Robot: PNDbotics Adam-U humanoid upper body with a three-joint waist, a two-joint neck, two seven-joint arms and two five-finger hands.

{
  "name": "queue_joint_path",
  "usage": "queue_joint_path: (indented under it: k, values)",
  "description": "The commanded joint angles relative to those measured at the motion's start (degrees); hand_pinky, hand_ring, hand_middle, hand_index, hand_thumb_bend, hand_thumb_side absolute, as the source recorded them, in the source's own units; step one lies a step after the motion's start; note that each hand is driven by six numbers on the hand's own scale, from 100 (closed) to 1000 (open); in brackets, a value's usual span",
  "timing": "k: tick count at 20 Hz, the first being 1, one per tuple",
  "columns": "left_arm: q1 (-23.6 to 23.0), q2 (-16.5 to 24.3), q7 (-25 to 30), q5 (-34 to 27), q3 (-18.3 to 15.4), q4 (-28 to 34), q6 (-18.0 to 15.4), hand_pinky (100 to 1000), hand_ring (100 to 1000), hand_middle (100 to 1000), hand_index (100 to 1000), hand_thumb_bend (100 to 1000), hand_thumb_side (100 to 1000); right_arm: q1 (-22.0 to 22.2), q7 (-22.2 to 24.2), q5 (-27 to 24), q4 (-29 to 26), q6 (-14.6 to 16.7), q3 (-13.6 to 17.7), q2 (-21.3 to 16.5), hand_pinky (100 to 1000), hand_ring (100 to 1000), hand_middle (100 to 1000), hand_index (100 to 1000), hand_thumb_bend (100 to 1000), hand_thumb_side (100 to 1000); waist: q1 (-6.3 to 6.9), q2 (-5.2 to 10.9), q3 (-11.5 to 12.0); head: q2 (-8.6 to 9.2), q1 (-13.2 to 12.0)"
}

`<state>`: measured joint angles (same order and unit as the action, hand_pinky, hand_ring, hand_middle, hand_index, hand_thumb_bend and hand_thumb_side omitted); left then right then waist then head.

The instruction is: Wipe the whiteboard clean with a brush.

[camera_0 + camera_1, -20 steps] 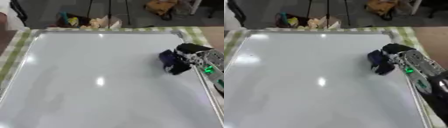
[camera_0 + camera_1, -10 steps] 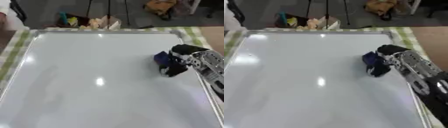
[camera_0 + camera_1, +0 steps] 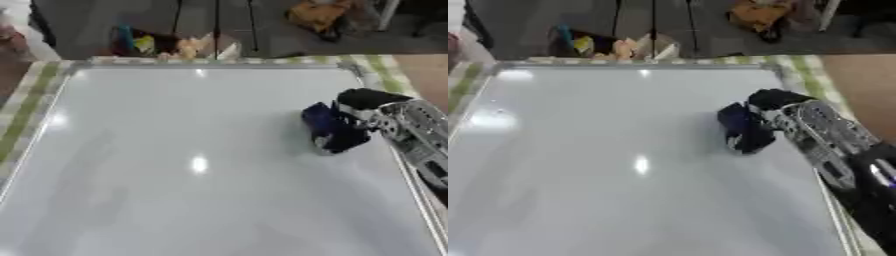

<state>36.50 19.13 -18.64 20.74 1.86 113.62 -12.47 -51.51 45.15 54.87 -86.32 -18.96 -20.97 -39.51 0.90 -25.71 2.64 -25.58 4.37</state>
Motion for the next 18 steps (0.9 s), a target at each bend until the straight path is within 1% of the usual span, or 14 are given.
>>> queue_joint_path:
  k: [1, 2, 3, 4, 5, 6, 7, 8, 11, 12, 15, 16, 18]
  values:
    - [0.8, 0.6, 0.1, -0.1, -0.3, 1.0, 0.0, 830, 928, 884, 922, 239, 1000, -1.1, 0.9, -1.0, -2.8, 0.0, -0.4, -1.1, 303, 543, 384, 441, 100, 594, -0.15, 1.91, -0.1, 0.08, 0.0]
    - [0.8, 0.6, 0.1, -0.1, -0.3, 1.0, 0.0, 830, 928, 884, 922, 239, 1000, -1.0, 1.1, -1.0, -3.4, 0.2, -0.7, -1.1, 303, 543, 384, 442, 100, 595, -0.17, 1.95, -0.2, 0.06, 0.0]
    - [0.8, 0.6, 0.1, -0.1, -0.3, 1.0, 0.0, 830, 928, 884, 922, 240, 1000, -1.0, 1.4, -1.0, -3.9, 0.3, -0.9, -1.1, 322, 555, 406, 454, 100, 631, -0.2, 2.0, -0.1, 0.06, 0.0]
    - [0.8, 0.6, 0.2, -0.1, -0.3, 1.0, 0.0, 830, 928, 884, 922, 240, 1000, -0.9, 1.7, -1.2, -4.2, 0.5, -1.1, -1.0, 345, 575, 447, 468, 100, 677, -0.26, 2.05, -0.1, 0.08, 0.0]
    - [0.8, 0.5, 0.2, -0.2, -0.3, 1.0, -0.1, 830, 928, 884, 922, 240, 1000, -0.9, 2.0, -1.4, -4.5, 0.6, -1.2, -1.0, 345, 575, 447, 468, 100, 677, -0.3, 2.09, 0.0, 0.08, 0.0]
    - [0.8, 0.5, 0.2, -0.2, -0.3, 1.0, -0.1, 831, 928, 884, 922, 240, 1000, -0.9, 2.1, -1.6, -4.6, 0.6, -1.3, -0.9, 372, 607, 509, 492, 100, 737, -0.34, 2.13, 0.0, 0.06, -0.1]
    - [0.8, 0.5, 0.2, -0.2, -0.3, 1.0, -0.1, 830, 928, 884, 922, 241, 1000, -0.8, 2.3, -1.9, -4.8, 0.8, -1.4, -0.9, 395, 628, 540, 505, 100, 767, -0.39, 2.19, 0.1, 0.02, -0.1]
    - [0.8, 0.5, 0.1, -0.2, -0.3, 1.0, -0.1, 830, 928, 884, 922, 241, 1000, -0.8, 2.4, -2.2, -4.9, 0.9, -1.4, -0.9, 448, 680, 612, 533, 100, 809, -0.42, 2.24, 0.2, -0.03, -0.2]
    - [0.9, 0.5, 0.1, -0.2, -0.3, 1.0, -0.1, 830, 928, 884, 922, 242, 1000, -0.7, 3.1, -3.0, -5.1, 1.5, -1.5, -0.9, 477, 714, 655, 546, 100, 839, -0.47, 2.41, 0.3, -0.12, -0.4]
    - [0.9, 0.5, 0.1, -0.2, -0.3, 1.0, -0.1, 830, 928, 884, 922, 245, 1000, -0.7, 3.3, -3.1, -5.2, 1.7, -1.6, -0.9, 487, 737, 715, 555, 100, 871, -0.47, 2.47, 0.3, -0.13, -0.4]
    - [0.9, 0.5, 0.1, -0.2, -0.3, 1.0, -0.1, 830, 928, 884, 922, 245, 1000, -0.6, 3.8, -3.4, -5.4, 2.1, -1.7, -1.0, 500, 768, 782, 564, 100, 904, -0.55, 2.66, 0.2, -0.37, -0.4]
    - [0.9, 0.5, 0.1, -0.3, -0.4, 1.0, -0.1, 830, 928, 884, 922, 245, 1000, -0.6, 4.0, -3.5, -5.5, 2.3, -1.7, -1.0, 505, 782, 799, 569, 100, 922, -0.58, 2.7, 0.2, -0.42, -0.5]
    - [0.9, 0.5, 0.1, -0.3, -0.3, 1.0, -0.1, 830, 928, 884, 922, 244, 1000, -0.5, 4.2, -3.6, -5.7, 2.5, -1.7, -1.0, 504, 783, 801, 571, 100, 938, -0.61, 2.77, 0.2, -0.56, -0.6]
